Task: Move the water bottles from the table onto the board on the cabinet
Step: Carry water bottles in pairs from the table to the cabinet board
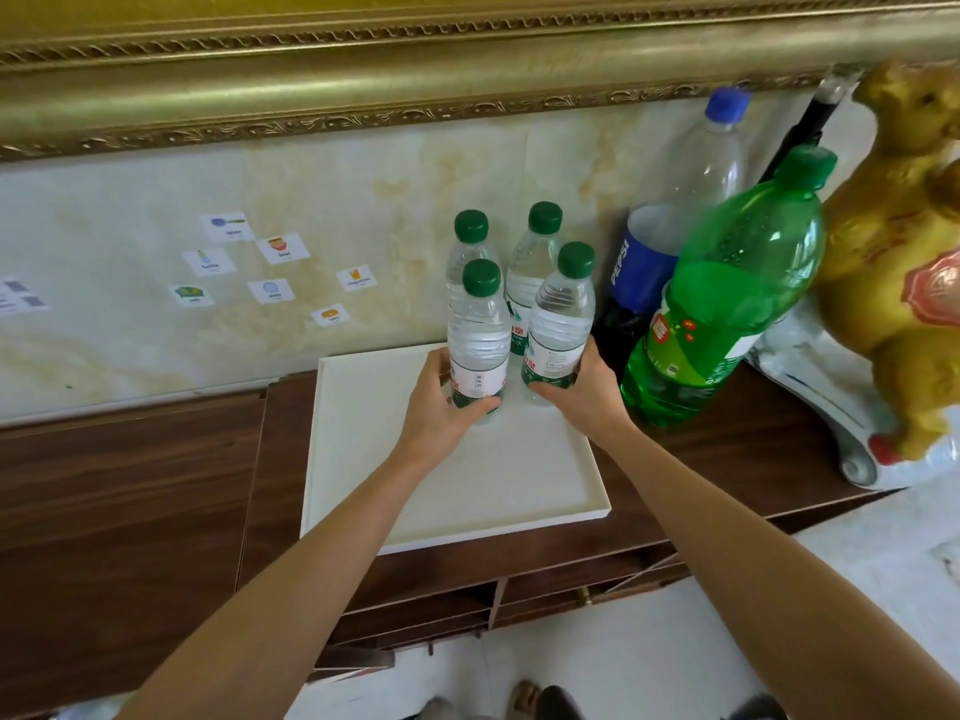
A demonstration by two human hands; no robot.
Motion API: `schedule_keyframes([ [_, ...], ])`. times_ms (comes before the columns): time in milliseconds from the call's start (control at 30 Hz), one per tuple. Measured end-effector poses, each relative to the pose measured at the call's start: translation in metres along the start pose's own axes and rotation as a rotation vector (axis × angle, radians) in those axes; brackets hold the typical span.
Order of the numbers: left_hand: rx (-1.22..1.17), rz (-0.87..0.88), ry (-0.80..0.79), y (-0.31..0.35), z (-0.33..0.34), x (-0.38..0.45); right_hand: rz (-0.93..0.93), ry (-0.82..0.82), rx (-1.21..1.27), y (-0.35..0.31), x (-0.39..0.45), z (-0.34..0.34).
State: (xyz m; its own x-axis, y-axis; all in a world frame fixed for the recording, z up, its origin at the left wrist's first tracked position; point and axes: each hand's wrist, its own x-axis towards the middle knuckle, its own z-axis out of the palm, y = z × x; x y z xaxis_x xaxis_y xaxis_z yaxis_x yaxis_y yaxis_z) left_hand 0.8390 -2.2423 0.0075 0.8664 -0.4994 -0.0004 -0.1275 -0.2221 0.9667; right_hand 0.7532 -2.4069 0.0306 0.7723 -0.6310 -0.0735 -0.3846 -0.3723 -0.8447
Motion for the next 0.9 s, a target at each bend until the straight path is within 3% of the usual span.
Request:
schedule_keyframes([
  [900, -0.012, 0.014, 0.102, -0.01, 0.012, 0.007, 0.012, -0.025, -0.019, 0.009, -0.007, 0.013],
])
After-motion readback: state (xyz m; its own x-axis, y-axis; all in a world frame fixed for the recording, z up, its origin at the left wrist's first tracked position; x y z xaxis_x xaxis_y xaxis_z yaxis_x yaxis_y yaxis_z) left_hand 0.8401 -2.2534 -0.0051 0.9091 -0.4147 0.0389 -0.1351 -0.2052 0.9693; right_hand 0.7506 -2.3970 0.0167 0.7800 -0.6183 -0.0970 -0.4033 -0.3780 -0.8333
